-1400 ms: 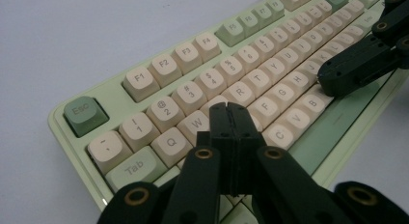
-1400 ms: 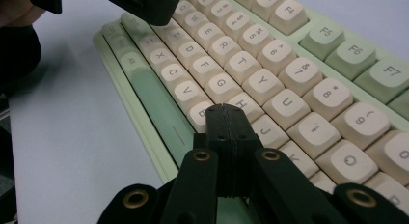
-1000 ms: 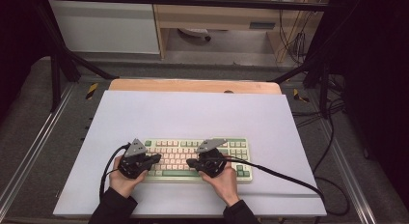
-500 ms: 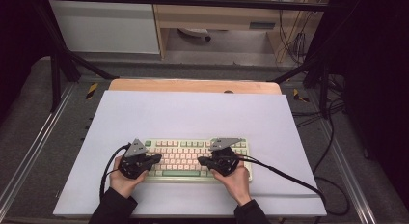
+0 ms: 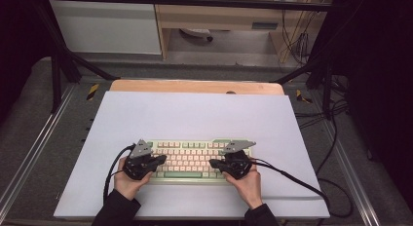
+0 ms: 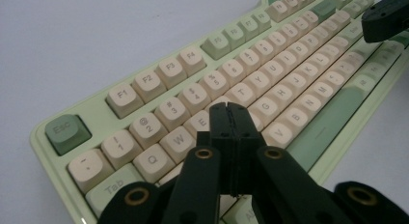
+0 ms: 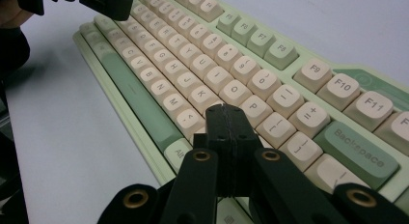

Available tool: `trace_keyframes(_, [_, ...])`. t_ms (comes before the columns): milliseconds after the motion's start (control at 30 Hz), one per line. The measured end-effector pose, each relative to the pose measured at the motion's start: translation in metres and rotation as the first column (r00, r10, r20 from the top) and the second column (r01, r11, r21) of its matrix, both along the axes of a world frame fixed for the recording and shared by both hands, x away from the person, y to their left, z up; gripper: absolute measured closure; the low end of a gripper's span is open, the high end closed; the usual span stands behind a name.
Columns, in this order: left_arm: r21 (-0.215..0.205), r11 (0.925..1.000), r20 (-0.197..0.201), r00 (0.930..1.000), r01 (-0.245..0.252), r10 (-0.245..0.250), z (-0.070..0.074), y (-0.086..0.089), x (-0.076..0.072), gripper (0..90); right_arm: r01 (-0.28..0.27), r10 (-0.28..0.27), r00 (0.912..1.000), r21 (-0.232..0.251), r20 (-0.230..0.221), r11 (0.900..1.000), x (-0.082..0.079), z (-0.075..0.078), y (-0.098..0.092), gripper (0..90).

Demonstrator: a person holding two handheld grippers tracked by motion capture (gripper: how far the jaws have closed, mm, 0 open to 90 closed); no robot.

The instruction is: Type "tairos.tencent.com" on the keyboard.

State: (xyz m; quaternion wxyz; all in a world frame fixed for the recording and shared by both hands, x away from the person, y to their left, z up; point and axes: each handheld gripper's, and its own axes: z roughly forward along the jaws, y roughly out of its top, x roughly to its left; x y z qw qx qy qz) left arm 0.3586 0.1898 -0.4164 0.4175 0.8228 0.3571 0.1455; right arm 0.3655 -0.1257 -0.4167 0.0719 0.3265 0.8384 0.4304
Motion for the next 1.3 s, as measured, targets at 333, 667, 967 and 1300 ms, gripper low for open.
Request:
trace_keyframes(333, [0.012,0.9998,0.004,0.9999,0.013,-0.013,0.006,-0.019,0.009,90.0,0.005,-0.005,1.0,-0.002,0.003,1.0,-0.004,0.001,-0.006,90.0])
trace_keyframes(667, [0.033,0.9994,-0.01,0.9999,0.013,-0.013,0.002,-0.035,0.02,90.0,0.001,-0.001,1.0,0.0,0.006,1.0,-0.004,0.001,-0.007,90.0])
trace_keyframes(967, [0.049,0.9988,-0.028,0.9996,0.01,-0.009,-0.007,-0.043,0.027,90.0,0.003,-0.003,1.0,0.004,0.008,1.0,-0.004,0.001,-0.007,90.0])
trace_keyframes(1300, [0.048,0.9987,-0.025,0.9995,0.019,-0.018,-0.011,-0.046,0.027,90.0,0.003,-0.003,1.0,0.004,0.008,1.0,-0.004,0.001,-0.007,90.0])
